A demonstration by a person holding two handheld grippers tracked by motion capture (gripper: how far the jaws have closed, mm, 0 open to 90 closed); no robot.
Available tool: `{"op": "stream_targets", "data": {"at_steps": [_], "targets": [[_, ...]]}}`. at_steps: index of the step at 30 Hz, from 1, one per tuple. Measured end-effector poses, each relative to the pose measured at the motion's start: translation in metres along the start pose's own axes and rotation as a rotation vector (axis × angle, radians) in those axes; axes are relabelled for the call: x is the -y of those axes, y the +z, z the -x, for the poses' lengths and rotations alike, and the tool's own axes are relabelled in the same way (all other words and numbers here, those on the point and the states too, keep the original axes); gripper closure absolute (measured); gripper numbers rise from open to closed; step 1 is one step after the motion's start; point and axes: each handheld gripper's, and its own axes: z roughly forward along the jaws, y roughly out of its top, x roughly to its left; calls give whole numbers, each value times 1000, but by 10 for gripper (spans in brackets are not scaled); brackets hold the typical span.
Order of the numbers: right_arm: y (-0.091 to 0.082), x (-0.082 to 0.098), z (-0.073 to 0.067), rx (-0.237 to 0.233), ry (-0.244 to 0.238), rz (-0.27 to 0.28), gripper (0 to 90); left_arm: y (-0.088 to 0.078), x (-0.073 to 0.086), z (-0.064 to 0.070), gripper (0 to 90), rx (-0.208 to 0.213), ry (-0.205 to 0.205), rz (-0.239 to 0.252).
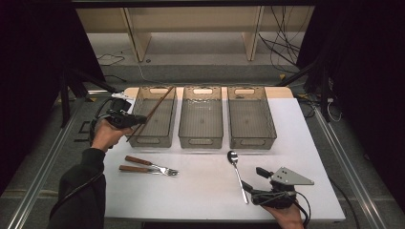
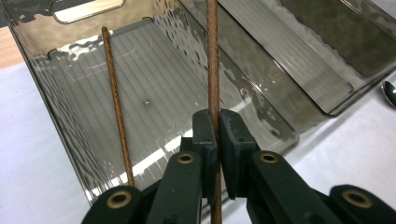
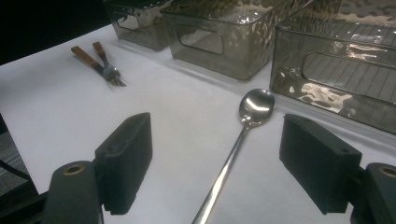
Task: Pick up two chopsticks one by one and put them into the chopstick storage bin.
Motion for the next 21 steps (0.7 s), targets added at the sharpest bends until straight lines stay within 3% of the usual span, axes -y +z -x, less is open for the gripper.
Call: {"op": "stream_targets", "data": {"at_steps": [13,21], "targets": [[0,0,1,-2,0,-1,262,14,-14,-17,847,-26,-4,-24],[0,0,0,-4,-1,0,262,18,-14,-28,846,-39,-16,-31]]}}
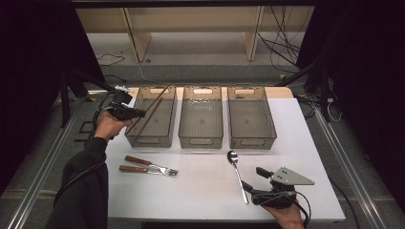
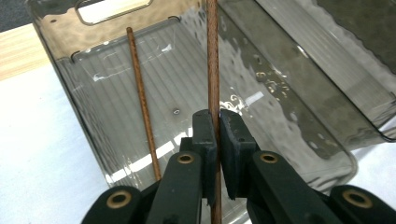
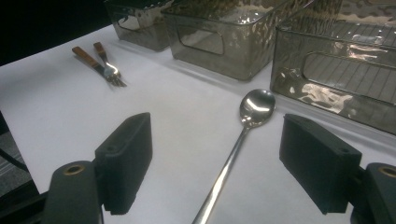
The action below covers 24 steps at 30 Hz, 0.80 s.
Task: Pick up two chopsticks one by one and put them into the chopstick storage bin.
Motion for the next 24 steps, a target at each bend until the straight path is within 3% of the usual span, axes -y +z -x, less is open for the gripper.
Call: {"op": "stream_targets", "data": {"at_steps": [6,17,24], "targets": [[1,0,0,-1,-2,-3,262,6,0,-1,846,-16,14,-25],[0,0,0,-1,-1,0,262,13,-1,-4,845,-22,-5,-25],[1,0,0,-3,-3,-2,262,18,-1,-5,840,-51,-4,-32]]}}
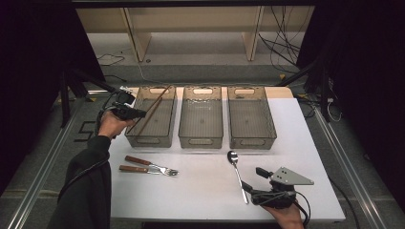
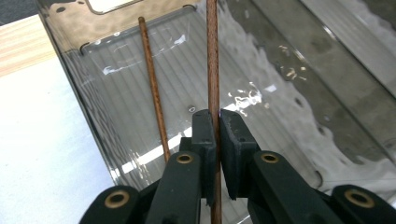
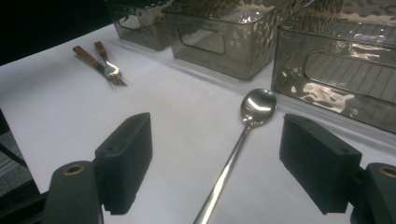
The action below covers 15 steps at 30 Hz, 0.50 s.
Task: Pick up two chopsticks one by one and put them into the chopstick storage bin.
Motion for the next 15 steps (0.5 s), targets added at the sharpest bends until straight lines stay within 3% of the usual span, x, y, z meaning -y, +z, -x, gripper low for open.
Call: {"op": "stream_targets", "data": {"at_steps": [3,8,15], "targets": [[0,0,0,0,1,0,262,1,0,0,828,-29,-9,5],[0,0,0,-1,3,-2,262,-2,-2,2,599,-59,-21,28],[0,0,0,-1,4,-1,262,-12,-3,10,437,-13,-23,40]]}}
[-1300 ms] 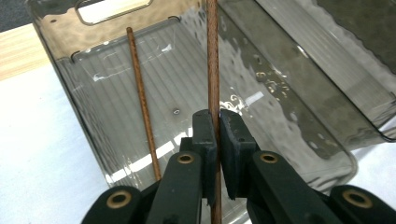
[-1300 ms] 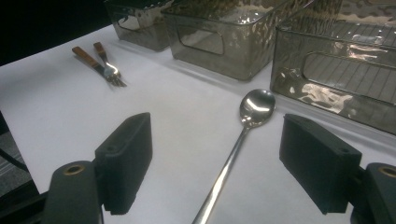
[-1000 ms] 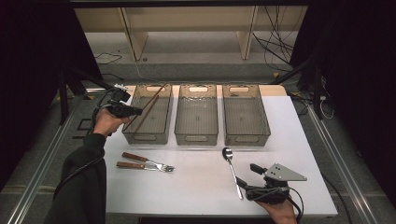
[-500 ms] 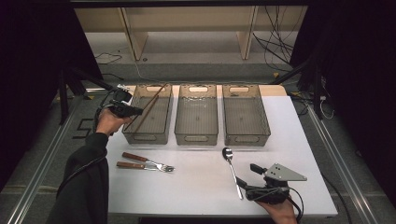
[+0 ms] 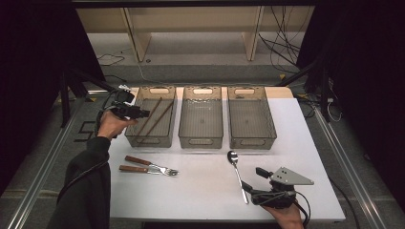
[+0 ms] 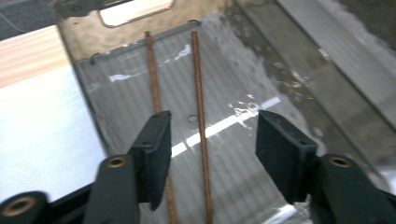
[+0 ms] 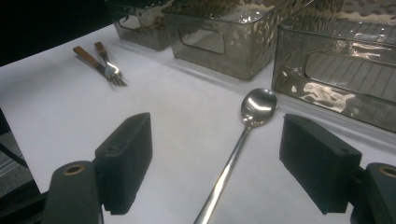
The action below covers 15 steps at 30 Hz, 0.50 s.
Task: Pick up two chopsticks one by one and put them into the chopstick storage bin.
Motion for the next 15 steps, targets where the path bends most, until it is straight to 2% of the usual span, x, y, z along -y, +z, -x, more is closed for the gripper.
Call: {"op": "stream_targets", "data": {"at_steps": [4,8,15], "targets": [[0,0,-1,0,-2,1,262,-7,3,9,365,48,-9,4],[0,0,0,1,-1,0,262,-15,8,19,321,66,6,0],[0,0,-1,2,-2,-1,262,-32,21,39,290,112,28,41]]}}
